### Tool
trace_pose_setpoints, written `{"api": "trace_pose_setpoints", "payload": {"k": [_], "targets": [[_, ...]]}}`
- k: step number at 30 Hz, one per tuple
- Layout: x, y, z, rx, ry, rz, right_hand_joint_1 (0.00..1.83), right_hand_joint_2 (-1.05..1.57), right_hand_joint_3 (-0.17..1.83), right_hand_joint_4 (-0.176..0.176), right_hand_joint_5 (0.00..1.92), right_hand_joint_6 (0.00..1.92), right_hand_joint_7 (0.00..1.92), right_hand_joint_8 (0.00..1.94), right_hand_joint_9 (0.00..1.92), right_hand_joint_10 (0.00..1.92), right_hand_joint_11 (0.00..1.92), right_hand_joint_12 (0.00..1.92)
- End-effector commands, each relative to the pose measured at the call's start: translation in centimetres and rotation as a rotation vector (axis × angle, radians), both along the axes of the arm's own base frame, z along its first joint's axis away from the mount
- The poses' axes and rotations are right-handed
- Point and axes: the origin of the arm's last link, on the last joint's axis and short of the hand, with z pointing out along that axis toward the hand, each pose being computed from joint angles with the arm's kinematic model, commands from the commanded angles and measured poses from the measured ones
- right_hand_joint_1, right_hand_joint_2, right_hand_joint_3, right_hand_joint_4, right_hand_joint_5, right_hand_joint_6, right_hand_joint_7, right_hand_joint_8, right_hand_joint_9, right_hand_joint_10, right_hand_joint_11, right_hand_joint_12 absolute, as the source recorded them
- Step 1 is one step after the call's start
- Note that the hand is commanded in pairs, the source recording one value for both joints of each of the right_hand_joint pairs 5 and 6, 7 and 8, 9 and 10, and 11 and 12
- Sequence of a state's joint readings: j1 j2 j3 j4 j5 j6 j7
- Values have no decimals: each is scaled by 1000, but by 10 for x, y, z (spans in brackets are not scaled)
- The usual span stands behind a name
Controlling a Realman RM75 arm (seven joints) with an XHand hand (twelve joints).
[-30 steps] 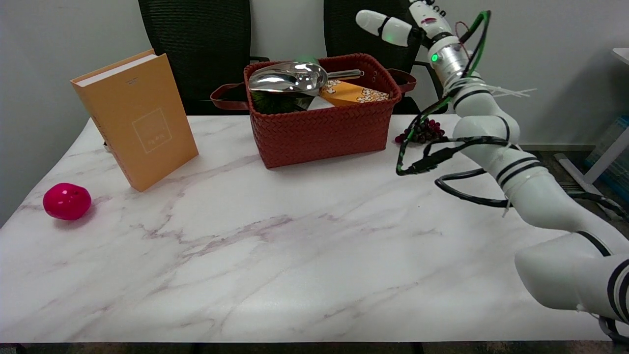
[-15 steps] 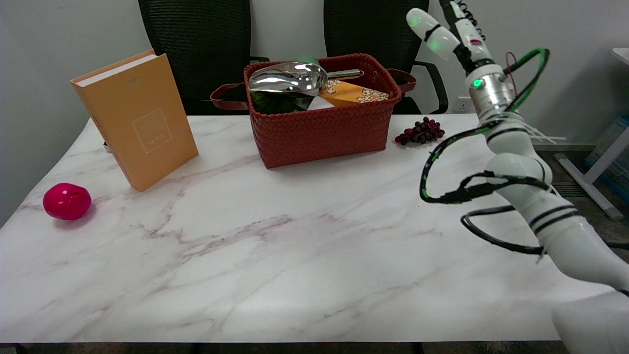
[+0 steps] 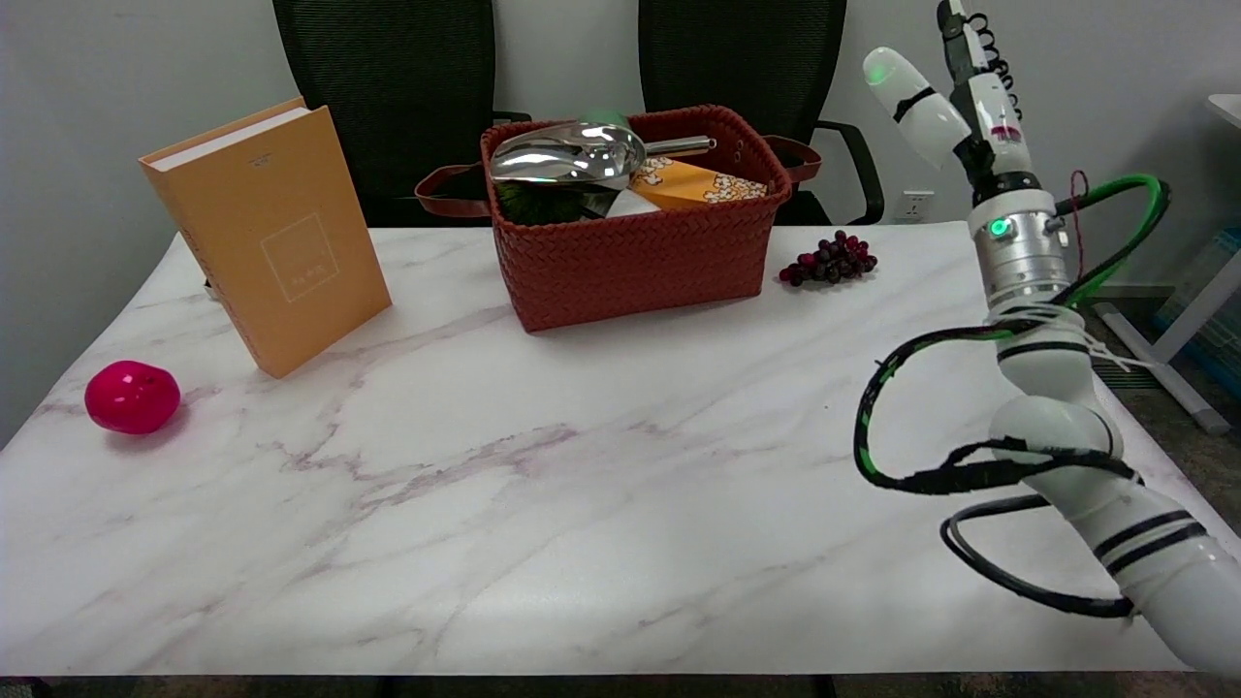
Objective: Place the stainless steel scoop into the brown storage basket.
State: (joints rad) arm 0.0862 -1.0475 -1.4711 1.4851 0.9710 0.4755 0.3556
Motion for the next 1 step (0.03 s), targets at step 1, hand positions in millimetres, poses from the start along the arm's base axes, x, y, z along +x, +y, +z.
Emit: {"api": "trace_pose_setpoints", "payload": {"k": [1], "targets": [[-11, 39, -22, -17, -44, 55, 183, 947, -174, 0, 0, 0, 0, 0, 0, 0, 0, 0]]}}
